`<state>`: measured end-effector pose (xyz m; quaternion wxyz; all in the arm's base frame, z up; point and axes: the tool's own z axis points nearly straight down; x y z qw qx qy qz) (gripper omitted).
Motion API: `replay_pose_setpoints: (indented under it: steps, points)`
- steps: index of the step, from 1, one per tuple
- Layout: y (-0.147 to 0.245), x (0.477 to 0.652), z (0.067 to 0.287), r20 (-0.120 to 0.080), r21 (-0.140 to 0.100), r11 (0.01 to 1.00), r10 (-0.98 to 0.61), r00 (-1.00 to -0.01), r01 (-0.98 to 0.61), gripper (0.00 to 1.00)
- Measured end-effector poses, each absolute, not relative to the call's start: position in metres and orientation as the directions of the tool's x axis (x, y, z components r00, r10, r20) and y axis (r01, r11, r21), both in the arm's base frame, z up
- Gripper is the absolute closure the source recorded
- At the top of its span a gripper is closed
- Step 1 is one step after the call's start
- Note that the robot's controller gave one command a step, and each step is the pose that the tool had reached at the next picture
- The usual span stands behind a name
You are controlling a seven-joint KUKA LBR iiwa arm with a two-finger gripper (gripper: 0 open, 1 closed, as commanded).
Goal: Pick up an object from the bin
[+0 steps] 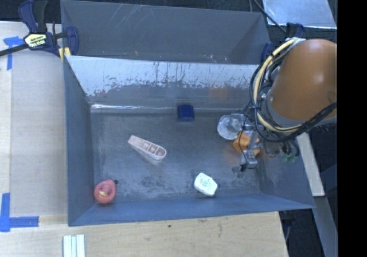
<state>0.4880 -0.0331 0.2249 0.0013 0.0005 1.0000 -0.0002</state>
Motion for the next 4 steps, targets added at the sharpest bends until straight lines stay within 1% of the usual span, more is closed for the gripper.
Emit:
replay_pose_setpoints:
  steps: [1,2,3,4]
  points:
    - [-0.025,0.486,0.125,0.001,0.0,0.961,-0.276,-0.961,-0.276,0.0]
    - [-0.016,0.488,0.16,-0.005,-0.002,0.929,-0.371,-0.928,-0.371,0.0]
    - [0.0,0.5,0.131,0.0,0.001,0.729,-0.685,-0.729,-0.685,0.0]
    - [-0.003,0.496,0.071,-0.006,-0.007,0.648,-0.762,-0.648,-0.762,0.0]
